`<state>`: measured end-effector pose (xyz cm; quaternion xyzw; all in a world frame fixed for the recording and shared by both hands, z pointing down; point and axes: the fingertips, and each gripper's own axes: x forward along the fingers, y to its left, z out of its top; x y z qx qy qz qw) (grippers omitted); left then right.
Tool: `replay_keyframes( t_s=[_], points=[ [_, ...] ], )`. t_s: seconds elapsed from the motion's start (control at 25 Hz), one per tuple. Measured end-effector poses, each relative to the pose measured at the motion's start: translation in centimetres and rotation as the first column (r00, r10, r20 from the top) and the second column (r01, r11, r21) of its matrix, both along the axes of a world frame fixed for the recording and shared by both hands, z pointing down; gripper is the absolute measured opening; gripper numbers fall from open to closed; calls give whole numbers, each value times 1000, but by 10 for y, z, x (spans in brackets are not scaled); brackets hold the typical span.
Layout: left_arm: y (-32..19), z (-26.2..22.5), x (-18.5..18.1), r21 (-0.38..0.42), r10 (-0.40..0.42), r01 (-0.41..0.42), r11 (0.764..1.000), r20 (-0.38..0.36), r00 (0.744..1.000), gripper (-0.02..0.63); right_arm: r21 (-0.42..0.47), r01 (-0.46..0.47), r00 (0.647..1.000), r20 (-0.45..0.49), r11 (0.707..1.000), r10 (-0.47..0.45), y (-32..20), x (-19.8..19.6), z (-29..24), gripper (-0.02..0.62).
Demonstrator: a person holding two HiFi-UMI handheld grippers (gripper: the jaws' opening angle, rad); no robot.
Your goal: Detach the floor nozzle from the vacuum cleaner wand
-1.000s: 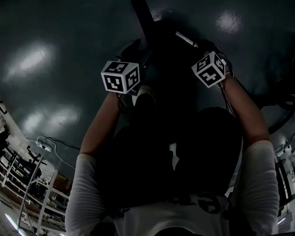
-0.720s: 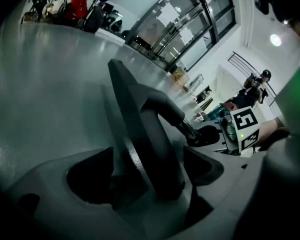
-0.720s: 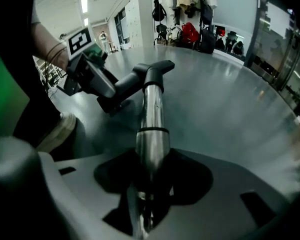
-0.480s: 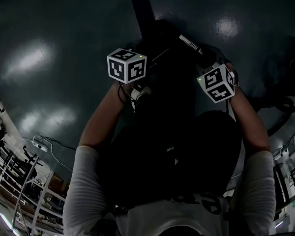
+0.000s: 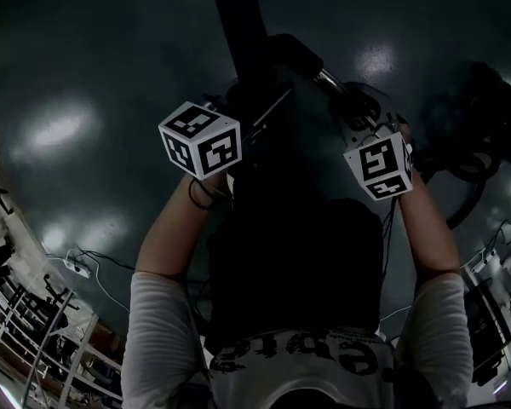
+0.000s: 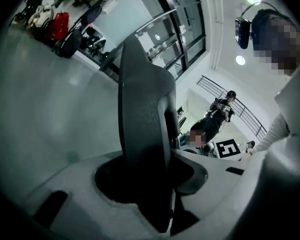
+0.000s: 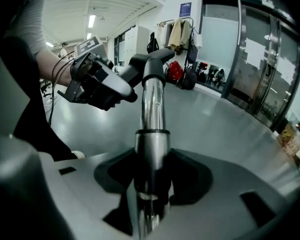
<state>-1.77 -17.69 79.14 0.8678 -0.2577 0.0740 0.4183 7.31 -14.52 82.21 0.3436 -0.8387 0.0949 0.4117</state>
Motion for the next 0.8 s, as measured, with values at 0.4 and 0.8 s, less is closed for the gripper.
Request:
replay_keyframes(
  t_s=[0.4,0.8],
  points=[
    [38,-380,2,249,88,-116,962,121,989,141,67,-61,996,66,996,56,22,-22,-334,186],
    [119,-703,9,417,42,-135,899,226,973,141,160,-63,990,136,985,41,84,-31,-640,184]
  ],
)
